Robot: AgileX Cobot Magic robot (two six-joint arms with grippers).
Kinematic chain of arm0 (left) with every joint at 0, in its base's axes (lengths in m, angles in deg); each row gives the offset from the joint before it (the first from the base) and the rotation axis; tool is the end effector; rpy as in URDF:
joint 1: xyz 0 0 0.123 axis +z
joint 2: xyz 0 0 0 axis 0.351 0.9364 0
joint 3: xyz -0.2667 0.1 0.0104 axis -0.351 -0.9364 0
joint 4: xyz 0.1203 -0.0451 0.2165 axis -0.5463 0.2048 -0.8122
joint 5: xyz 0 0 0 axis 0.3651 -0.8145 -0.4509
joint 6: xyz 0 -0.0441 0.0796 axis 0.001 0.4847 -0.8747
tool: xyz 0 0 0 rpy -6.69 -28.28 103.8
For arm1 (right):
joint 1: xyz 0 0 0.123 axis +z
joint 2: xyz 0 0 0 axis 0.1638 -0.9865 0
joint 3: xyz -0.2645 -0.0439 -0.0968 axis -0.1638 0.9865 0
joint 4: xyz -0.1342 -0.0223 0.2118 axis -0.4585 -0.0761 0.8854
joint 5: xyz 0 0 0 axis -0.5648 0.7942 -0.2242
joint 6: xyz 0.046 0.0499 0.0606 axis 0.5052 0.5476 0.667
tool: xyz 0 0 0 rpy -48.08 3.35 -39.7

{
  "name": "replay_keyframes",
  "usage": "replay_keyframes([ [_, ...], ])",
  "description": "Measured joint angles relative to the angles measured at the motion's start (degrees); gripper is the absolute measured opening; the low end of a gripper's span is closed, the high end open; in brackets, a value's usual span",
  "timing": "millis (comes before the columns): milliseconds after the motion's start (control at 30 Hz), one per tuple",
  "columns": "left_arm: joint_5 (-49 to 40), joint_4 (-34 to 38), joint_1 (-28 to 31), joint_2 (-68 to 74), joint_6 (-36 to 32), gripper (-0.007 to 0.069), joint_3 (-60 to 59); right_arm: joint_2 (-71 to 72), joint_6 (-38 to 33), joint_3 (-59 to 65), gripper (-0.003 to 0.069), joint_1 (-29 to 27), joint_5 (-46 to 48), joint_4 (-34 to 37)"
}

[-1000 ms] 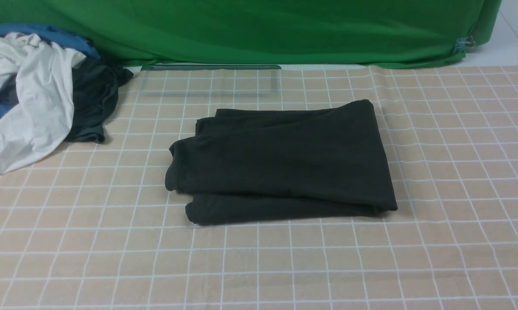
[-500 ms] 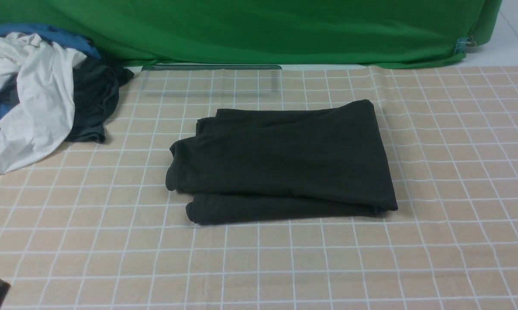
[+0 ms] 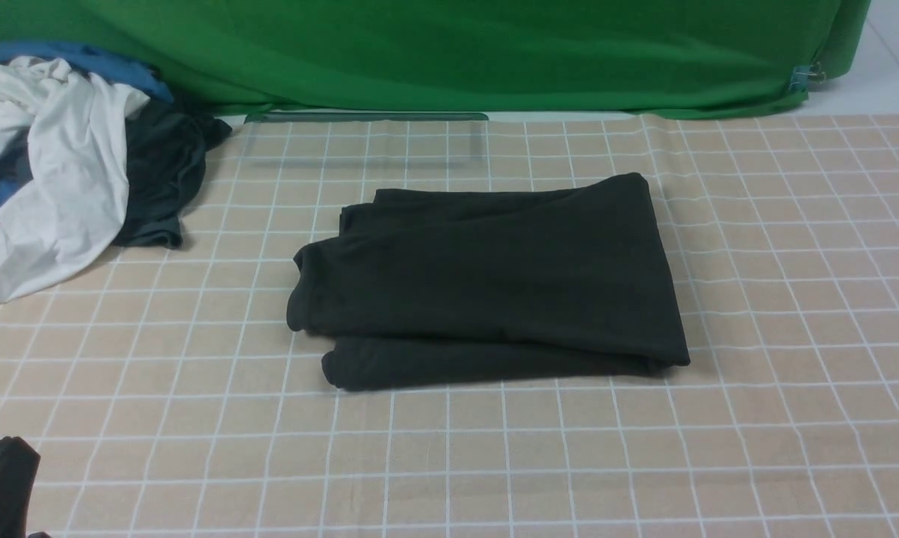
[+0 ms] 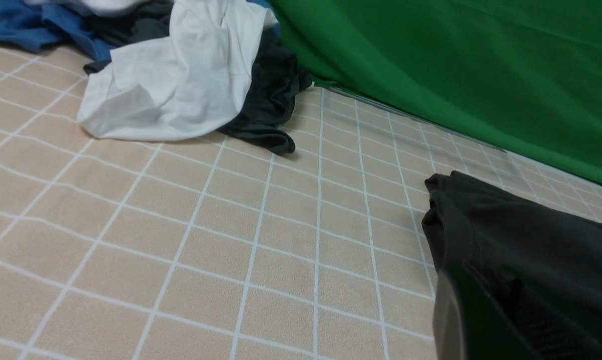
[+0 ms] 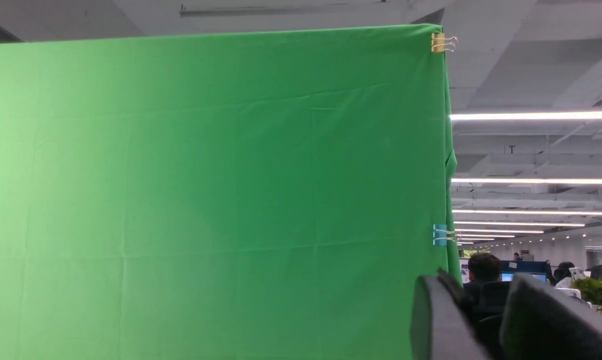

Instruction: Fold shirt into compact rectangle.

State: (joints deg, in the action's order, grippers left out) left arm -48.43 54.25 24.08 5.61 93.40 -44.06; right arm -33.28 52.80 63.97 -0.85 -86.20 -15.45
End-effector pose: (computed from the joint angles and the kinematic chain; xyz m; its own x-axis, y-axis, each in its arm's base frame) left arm 0.0559 0.0022 0.1910 -0.1161 -0.2873 -0.9508 -0.0838 0.9567 -0.2788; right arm 0.0252 -0.0015 0.3491 0.5672 0.0463 -0.8223 -0.0792 0.9969 0.0015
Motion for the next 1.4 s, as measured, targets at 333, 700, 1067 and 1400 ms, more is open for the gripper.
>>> replay_keyframes([
  [333,0.00,0.00,0.00,0.00,0.00,0.0013,0.00,0.00,0.00,0.00,0.0235,0.00,0.00,0.00],
  [700,0.00,0.00,0.00,0.00,0.00,0.0013,0.00,0.00,-0.02,0.00,0.0236,0.00,0.00,0.00],
  [1067,0.00,0.00,0.00,0.00,0.00,0.0013,0.00,0.84,-6.20,2.16,0.0236,-6.14,22.79,0.00],
  [1400,0.00,0.00,0.00,0.00,0.00,0.0013,0.00,3.93,-8.81,21.24,0.0236,-10.07,27.46,-0.45],
])
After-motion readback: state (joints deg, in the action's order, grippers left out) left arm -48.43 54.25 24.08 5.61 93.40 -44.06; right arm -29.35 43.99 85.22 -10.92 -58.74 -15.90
